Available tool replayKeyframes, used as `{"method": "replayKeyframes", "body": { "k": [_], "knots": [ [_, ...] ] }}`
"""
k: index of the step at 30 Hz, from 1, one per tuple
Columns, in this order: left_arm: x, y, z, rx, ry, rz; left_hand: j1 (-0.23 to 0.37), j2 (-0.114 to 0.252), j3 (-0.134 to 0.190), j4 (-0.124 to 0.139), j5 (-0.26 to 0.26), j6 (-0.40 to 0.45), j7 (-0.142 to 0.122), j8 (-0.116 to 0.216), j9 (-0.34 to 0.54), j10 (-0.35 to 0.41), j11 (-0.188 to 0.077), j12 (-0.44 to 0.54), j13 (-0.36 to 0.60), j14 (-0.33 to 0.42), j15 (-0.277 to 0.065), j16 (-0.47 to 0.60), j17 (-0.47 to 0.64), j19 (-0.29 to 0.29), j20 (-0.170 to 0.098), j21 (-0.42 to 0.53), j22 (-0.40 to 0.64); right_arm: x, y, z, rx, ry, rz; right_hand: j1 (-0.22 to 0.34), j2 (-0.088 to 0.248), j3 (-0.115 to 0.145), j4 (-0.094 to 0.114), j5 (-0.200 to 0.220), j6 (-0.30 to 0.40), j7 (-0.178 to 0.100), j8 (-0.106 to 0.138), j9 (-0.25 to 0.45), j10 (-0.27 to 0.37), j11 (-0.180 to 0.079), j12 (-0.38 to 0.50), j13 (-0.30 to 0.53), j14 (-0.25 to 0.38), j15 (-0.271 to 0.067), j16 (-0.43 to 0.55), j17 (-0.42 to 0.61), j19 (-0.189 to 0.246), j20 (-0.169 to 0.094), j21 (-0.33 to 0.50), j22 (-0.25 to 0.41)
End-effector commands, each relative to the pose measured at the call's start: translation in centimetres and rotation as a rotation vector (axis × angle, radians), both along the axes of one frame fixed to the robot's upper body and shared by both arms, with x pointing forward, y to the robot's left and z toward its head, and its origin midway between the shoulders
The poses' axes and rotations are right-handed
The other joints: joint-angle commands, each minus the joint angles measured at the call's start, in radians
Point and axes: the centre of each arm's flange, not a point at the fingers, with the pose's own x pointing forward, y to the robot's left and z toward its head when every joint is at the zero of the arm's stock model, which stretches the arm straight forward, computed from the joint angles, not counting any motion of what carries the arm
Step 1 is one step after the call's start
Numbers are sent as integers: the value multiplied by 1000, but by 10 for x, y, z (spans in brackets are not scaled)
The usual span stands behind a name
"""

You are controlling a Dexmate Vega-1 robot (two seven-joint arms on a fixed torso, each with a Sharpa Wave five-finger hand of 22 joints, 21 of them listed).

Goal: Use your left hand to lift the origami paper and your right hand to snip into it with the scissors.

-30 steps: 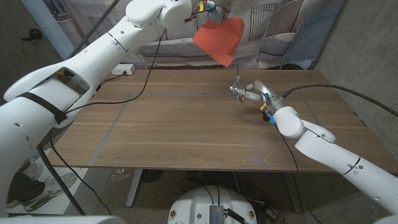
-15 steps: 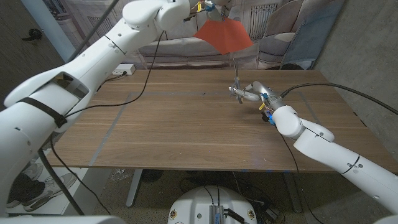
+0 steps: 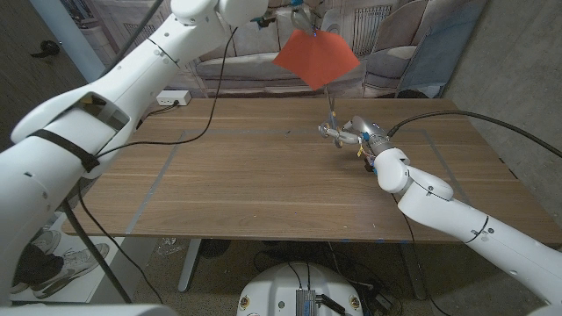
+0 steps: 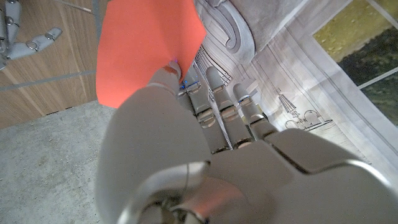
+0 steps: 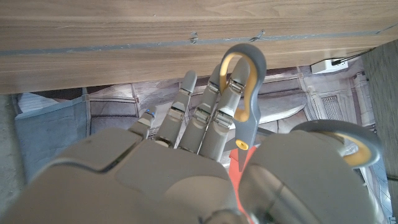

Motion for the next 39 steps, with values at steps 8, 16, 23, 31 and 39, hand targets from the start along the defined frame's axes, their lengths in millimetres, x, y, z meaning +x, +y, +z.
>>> {"method": "replayKeyframes", "body": {
  "k": [8,16,23,31,39],
  "knots": [
    [6,2,7,-10,193,-3,8,1,-7,0,16,52,6,20,52,59,-55,-3,6,4,-167,9,9,-4,-9,-4,6,8,7,-3,-64,-23,-127,-13,0,1,-9,-4,-7,4,1,4,0,1,-2,5,-2,-162,8,2,6,2,9,3],
    [13,6,15,-54,231,-6,10,3,-8,0,20,51,8,19,53,58,-55,-6,7,7,-167,11,13,-2,-7,-3,7,7,9,-3,-44,-47,-98,-17,1,1,-11,-5,-13,5,-1,4,-4,1,-4,5,2,-162,11,2,8,4,11,3],
    [25,7,19,-69,228,28,13,4,-10,0,24,47,10,18,54,58,-54,-7,9,8,-167,12,18,-1,-6,-3,7,0,12,-1,-48,-68,-99,-21,1,1,-12,-5,-13,6,-1,4,-5,3,-4,5,5,-162,12,3,9,6,11,3],
    [30,-3,17,-71,181,5,15,4,-13,1,28,51,7,20,56,58,-54,-9,11,7,-167,11,21,1,-6,-2,8,-2,14,3,-37,-113,-70,-26,1,1,-13,-6,-10,8,0,4,1,7,-1,6,10,-162,15,3,12,7,13,3],
    [36,-18,18,-109,181,-37,16,4,-15,2,31,49,8,18,55,60,-54,-12,10,8,-167,12,26,1,-7,-3,8,-2,15,7,-48,-117,-55,-31,2,2,-14,-6,-5,9,3,4,6,6,1,7,13,-162,17,4,14,8,14,2]
  ]
}}
